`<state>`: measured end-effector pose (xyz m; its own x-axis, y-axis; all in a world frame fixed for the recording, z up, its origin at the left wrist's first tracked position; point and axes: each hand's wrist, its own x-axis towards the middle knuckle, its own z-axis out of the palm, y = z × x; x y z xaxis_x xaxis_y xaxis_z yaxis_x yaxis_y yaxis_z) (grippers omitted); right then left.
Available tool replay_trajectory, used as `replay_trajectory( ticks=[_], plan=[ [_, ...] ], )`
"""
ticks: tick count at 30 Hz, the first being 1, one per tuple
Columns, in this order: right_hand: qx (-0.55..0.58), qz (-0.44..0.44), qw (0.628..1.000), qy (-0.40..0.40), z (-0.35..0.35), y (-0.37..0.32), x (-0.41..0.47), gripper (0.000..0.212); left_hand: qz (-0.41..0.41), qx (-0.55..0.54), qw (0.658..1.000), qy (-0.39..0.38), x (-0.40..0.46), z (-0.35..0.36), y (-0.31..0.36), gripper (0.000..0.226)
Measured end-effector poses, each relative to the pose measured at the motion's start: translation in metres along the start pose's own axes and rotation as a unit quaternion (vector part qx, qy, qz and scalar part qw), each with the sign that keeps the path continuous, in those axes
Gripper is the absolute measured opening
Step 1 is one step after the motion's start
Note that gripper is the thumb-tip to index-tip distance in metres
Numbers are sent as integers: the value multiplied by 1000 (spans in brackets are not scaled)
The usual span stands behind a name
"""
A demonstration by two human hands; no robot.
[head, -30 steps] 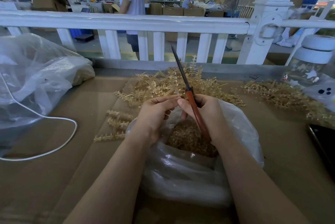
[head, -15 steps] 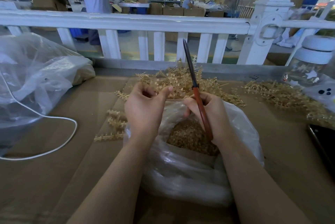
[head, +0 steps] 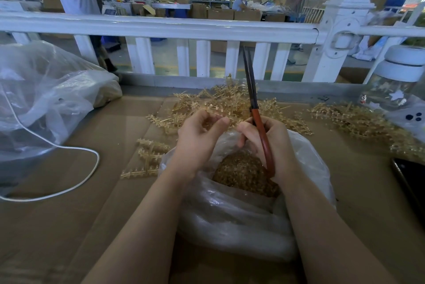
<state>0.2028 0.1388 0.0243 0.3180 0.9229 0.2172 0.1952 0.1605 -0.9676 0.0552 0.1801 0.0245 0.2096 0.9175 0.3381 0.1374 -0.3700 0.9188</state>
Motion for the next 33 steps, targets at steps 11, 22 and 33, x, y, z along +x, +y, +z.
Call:
replay_trajectory(
  ticks=[11, 22, 33],
  plan=[
    [-49, -12, 997, -54, 1, 4, 0, 18, -3, -142, 990, -24, 5, 0, -5, 17],
    [-284, -99, 954, -7, 1, 21, 1, 51, 52, -19, 996, 76, 4, -6, -1, 16],
    [-350, -148, 924, 26, 0, 21, 1, 56, 35, -96, 994, 42, 10, -10, -10, 17]
  ],
)
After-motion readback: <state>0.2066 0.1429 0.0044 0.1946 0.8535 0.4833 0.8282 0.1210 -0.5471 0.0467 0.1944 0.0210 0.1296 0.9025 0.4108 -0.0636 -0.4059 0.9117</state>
